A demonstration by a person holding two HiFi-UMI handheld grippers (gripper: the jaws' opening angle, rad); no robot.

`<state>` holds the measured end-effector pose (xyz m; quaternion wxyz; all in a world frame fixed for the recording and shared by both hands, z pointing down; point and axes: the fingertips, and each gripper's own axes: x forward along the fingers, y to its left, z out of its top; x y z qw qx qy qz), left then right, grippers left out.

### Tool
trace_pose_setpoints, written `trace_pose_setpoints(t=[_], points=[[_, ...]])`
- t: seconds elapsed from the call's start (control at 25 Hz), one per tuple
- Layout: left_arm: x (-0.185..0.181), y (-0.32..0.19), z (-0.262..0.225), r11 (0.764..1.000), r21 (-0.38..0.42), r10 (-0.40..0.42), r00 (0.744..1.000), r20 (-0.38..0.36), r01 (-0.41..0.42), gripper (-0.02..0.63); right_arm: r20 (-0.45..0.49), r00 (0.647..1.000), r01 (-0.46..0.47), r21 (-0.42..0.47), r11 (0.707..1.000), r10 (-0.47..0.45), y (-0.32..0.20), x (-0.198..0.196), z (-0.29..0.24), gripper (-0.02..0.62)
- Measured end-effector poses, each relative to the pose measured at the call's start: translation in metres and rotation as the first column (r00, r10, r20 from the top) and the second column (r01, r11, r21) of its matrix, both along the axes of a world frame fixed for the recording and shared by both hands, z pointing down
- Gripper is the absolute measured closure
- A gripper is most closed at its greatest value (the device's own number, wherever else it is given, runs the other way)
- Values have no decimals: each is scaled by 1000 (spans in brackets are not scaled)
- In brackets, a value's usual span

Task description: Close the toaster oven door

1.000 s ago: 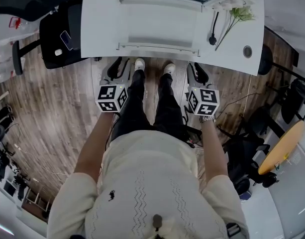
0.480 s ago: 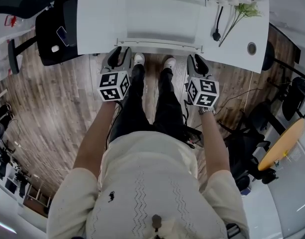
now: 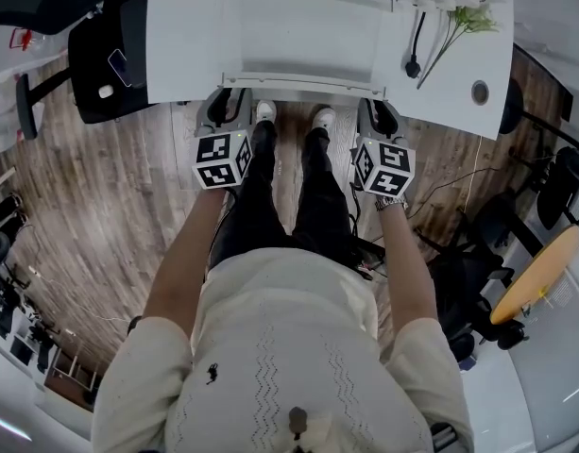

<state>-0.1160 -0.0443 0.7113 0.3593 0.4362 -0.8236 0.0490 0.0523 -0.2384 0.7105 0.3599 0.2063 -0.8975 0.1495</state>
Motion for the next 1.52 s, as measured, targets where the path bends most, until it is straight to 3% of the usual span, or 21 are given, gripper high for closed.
trace_pose_setpoints(t=[0.44, 0.6, 1.52], points=[[-13, 4, 0, 1000, -14, -20, 999, 26, 21, 478, -7, 1000, 10, 1, 1000, -10, -3, -2, -1, 515], [-10, -1, -5, 1000, -14, -5, 999, 51, 6, 534, -9, 1000, 15, 0, 1000, -15, -4, -2, -6, 515], [-10, -1, -33, 1000, 18, 6, 997, 83, -8, 537, 10, 998, 70, 6, 998, -70, -4, -3, -33, 517]])
